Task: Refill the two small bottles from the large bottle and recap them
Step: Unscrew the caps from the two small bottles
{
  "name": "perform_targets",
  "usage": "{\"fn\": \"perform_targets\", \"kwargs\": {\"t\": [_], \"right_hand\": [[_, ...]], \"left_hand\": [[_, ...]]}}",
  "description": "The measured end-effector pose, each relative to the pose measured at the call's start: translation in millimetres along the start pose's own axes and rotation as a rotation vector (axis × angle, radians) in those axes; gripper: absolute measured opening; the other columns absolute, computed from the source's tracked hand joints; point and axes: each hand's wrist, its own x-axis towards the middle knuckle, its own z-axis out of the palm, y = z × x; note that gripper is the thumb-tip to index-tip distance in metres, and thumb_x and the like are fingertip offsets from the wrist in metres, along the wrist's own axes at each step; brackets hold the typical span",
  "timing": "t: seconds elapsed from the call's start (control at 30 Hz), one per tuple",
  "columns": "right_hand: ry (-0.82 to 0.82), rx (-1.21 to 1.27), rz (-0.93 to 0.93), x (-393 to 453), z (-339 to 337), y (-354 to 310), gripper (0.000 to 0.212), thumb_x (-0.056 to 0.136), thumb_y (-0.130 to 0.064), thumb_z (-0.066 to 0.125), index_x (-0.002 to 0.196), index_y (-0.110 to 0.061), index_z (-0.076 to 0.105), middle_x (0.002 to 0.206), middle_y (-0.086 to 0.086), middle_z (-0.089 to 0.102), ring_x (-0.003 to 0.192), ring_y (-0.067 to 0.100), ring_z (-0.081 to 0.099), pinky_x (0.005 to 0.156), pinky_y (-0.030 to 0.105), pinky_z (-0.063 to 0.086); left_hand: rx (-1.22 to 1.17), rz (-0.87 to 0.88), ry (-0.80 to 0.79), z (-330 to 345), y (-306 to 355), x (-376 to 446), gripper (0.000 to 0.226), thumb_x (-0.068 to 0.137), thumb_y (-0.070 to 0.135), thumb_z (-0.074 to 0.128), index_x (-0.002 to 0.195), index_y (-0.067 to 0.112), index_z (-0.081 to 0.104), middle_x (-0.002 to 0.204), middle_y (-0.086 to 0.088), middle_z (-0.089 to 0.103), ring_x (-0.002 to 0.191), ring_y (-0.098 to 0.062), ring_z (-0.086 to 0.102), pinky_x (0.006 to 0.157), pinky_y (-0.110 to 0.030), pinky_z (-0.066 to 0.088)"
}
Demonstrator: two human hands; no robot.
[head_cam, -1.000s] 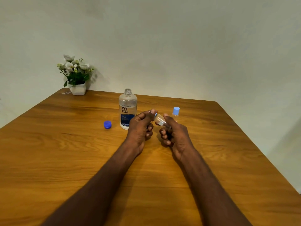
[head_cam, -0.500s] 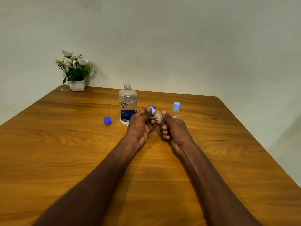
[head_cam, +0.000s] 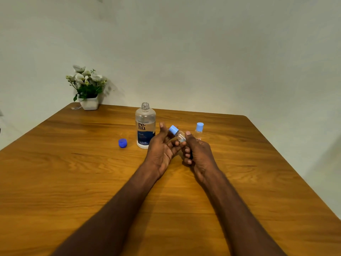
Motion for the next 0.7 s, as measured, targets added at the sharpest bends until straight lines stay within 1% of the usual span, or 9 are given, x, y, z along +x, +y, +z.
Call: {"fn": "perform_targets", "kwargs": {"t": [0.1, 0.2, 0.27, 0.4, 0.47, 0.53, 0.6, 0.7], "right_hand": [[0.002, 0.016, 0.0, 1.7, -0.4, 1.0, 0.036, 0.1, -0.042, 0.066, 0.093, -0.006, 0.069, 0.059, -0.001, 0.046, 0.049, 0.008, 0.038, 0.042, 0.022, 0.029], [-0.014, 0.018, 0.004, 2.5, -1.2, 0.9, 0.037, 0.099, -0.042, 0.067, 0.096, -0.005, 0.07, 0.06, -0.001, 0.048, 0.05, 0.008, 0.038, 0.044, 0.023, 0.03], [-0.016, 0.012, 0.003, 1.7, -1.3, 0.7, 0.036, 0.099, -0.041, 0.067, 0.095, -0.006, 0.07, 0.06, -0.001, 0.048, 0.05, 0.008, 0.038, 0.044, 0.023, 0.03], [-0.014, 0.008, 0.004, 0.7, -1.6, 0.1, 0.038, 0.098, -0.041, 0.068, 0.1, -0.004, 0.072, 0.059, -0.002, 0.048, 0.05, 0.008, 0.039, 0.044, 0.023, 0.031], [-0.015, -0.003, -0.001, 1.1, -1.5, 0.5, 0.037, 0.098, -0.042, 0.068, 0.097, -0.005, 0.072, 0.059, -0.002, 0.048, 0.05, 0.008, 0.039, 0.044, 0.023, 0.031], [-0.03, -0.016, -0.009, 0.9, -1.6, 1.6, 0.036, 0.098, -0.042, 0.068, 0.093, -0.006, 0.072, 0.059, -0.002, 0.048, 0.05, 0.008, 0.039, 0.044, 0.023, 0.031], [-0.049, -0.021, -0.012, 0.6, -1.6, 2.3, 0.036, 0.098, -0.042, 0.069, 0.094, -0.007, 0.073, 0.06, -0.002, 0.048, 0.05, 0.009, 0.038, 0.044, 0.024, 0.03], [-0.038, -0.022, -0.01, 0.6, -1.1, 2.1, 0.035, 0.097, -0.042, 0.069, 0.093, -0.008, 0.073, 0.06, -0.001, 0.049, 0.05, 0.009, 0.039, 0.045, 0.025, 0.03]], "left_hand": [[-0.035, -0.017, 0.025, -0.9, -0.8, 1.7, 0.056, 0.104, 0.045, 0.053, 0.125, -0.007, 0.06, 0.108, -0.02, 0.071, 0.079, -0.018, 0.06, 0.069, -0.033, 0.065], [-0.033, -0.024, 0.042, 1.3, 0.4, 0.4, 0.061, 0.1, 0.048, 0.056, 0.126, -0.007, 0.059, 0.111, -0.022, 0.07, 0.081, -0.02, 0.063, 0.067, -0.032, 0.064], [-0.042, -0.031, 0.039, 2.7, 1.9, -1.6, 0.059, 0.1, 0.047, 0.057, 0.125, -0.006, 0.058, 0.112, -0.022, 0.069, 0.079, -0.02, 0.061, 0.065, -0.032, 0.064], [-0.036, -0.022, 0.024, 1.3, 1.7, -2.0, 0.045, 0.107, 0.032, 0.053, 0.134, -0.005, 0.055, 0.103, -0.02, 0.07, 0.075, -0.019, 0.059, 0.062, -0.031, 0.063], [0.009, 0.002, 0.019, -0.3, 0.6, -1.6, 0.039, 0.107, 0.024, 0.054, 0.134, -0.004, 0.056, 0.096, -0.017, 0.072, 0.074, -0.018, 0.06, 0.061, -0.029, 0.063], [0.057, 0.035, 0.032, -0.5, 0.2, -1.5, 0.036, 0.103, 0.023, 0.061, 0.128, -0.003, 0.059, 0.091, -0.015, 0.072, 0.069, -0.016, 0.061, 0.06, -0.028, 0.062], [0.074, 0.052, 0.049, 0.0, 0.7, -1.4, 0.039, 0.095, 0.025, 0.069, 0.123, -0.001, 0.061, 0.087, -0.013, 0.071, 0.064, -0.014, 0.06, 0.059, -0.026, 0.061], [0.065, 0.057, 0.033, 0.7, 1.2, -1.2, 0.053, 0.082, 0.024, 0.076, 0.127, 0.002, 0.06, 0.091, -0.011, 0.069, 0.062, -0.012, 0.059, 0.056, -0.024, 0.059]]}}
